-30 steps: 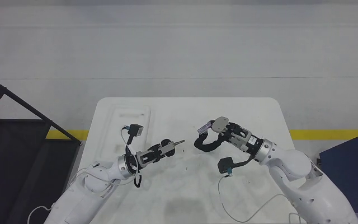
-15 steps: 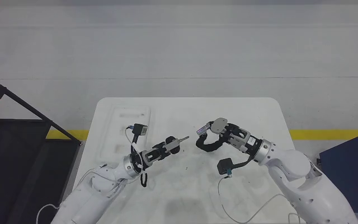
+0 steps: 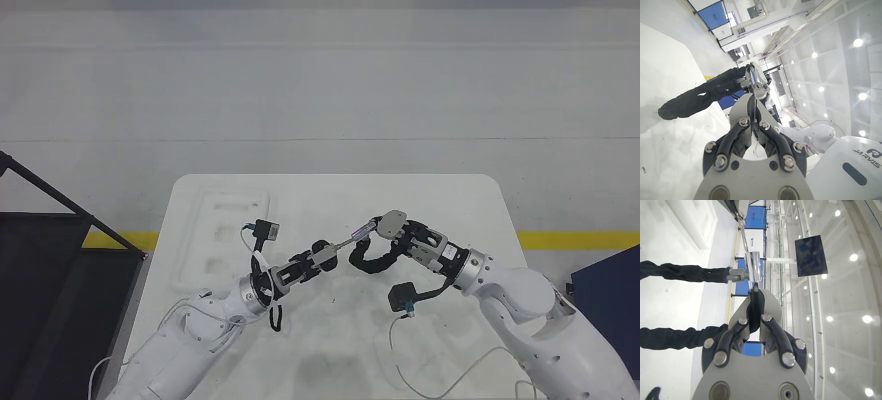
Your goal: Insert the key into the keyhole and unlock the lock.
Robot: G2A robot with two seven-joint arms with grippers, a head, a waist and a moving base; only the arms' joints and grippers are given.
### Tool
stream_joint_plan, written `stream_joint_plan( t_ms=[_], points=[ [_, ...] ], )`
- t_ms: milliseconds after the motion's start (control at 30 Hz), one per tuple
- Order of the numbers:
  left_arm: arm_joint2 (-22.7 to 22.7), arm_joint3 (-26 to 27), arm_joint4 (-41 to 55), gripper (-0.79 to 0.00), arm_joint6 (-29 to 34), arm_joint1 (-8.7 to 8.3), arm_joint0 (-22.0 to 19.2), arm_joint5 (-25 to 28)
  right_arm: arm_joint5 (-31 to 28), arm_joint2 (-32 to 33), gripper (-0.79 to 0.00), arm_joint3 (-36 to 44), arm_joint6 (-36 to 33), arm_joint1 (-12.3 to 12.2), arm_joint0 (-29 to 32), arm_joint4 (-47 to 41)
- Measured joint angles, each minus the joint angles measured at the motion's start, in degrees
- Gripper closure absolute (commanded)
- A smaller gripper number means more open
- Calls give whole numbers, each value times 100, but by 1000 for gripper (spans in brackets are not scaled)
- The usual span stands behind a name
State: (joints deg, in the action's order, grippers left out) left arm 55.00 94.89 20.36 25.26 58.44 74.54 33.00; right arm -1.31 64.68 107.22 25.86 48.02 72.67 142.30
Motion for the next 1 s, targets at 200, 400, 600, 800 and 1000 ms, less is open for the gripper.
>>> stream_joint_plan(
  t_ms=[200,400,600,800,1000],
  points=[
    [56,21,123,0,32,32,103,55,384,121,0,16,-407,48,195,-68],
    [151,10,241,0,126,57,133,57,395,193,0,75,-689,80,330,102],
    [150,-12,395,0,127,112,112,-3,243,151,0,124,-802,100,339,285],
    [37,-65,617,0,225,200,-55,-136,248,152,0,122,-799,100,339,279],
    [-74,-194,673,0,219,290,-160,-173,248,152,0,122,-799,100,339,279]
  ],
)
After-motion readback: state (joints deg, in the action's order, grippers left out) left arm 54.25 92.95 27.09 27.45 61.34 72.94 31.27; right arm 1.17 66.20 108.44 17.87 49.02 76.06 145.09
